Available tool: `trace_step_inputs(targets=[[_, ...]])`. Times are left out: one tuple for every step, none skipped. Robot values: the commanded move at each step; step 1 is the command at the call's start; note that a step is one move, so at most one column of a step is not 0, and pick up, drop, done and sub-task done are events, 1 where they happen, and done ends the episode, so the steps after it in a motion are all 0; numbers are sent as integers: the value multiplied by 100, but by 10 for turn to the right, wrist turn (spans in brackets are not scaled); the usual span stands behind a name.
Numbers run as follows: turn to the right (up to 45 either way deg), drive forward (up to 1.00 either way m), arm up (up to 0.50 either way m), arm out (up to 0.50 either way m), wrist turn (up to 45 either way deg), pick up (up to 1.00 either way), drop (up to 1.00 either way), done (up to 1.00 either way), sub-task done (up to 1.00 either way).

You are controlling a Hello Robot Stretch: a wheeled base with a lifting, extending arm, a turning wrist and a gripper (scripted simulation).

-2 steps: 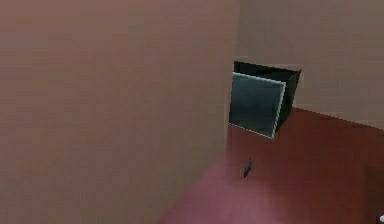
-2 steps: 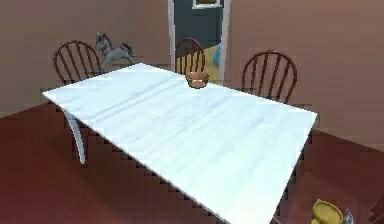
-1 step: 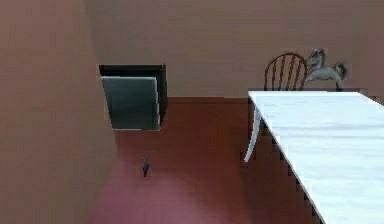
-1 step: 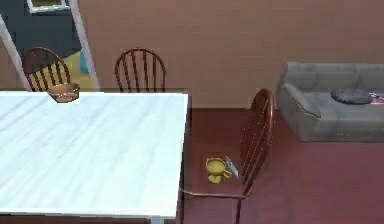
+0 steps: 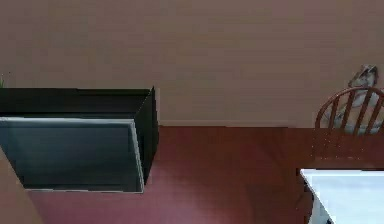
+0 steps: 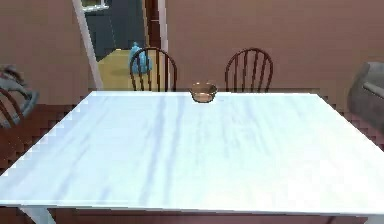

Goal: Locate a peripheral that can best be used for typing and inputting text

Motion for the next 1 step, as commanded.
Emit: trace_step_inputs(targets=[[0,95,0,0,0,0,0,0,0]])
